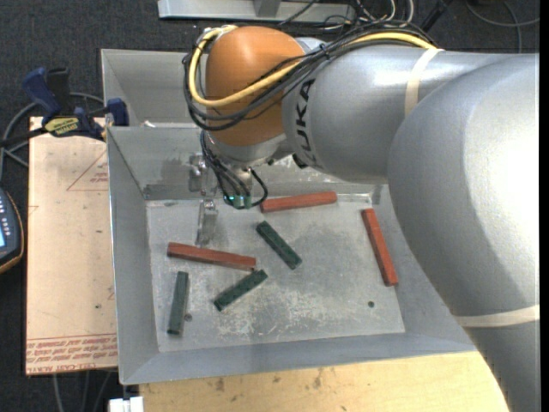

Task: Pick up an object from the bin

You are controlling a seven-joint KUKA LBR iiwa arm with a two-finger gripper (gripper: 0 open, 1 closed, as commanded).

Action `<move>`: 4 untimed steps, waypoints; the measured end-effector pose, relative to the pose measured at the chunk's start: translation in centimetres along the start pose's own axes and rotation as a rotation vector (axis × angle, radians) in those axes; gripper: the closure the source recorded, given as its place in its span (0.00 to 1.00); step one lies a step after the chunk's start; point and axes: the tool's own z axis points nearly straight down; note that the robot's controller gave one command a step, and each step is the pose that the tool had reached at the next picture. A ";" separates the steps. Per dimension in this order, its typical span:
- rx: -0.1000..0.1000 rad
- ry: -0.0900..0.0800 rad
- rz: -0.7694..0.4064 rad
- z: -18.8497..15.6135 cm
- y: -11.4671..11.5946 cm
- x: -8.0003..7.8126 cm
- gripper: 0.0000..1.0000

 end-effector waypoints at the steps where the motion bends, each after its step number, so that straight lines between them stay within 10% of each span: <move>1: 0.001 0.001 0.142 9.6 -2.5 4.5 0.00; 2: -0.002 -0.007 0.190 6.0 -3.2 6.5 0.00; 3: -0.001 -0.006 0.261 6.1 -5.8 6.5 0.00; 4: -0.003 -0.007 0.414 9.2 -3.6 5.0 0.00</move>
Offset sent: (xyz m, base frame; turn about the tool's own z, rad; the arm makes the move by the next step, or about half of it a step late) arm -0.0427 -0.0246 -0.0910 0.1422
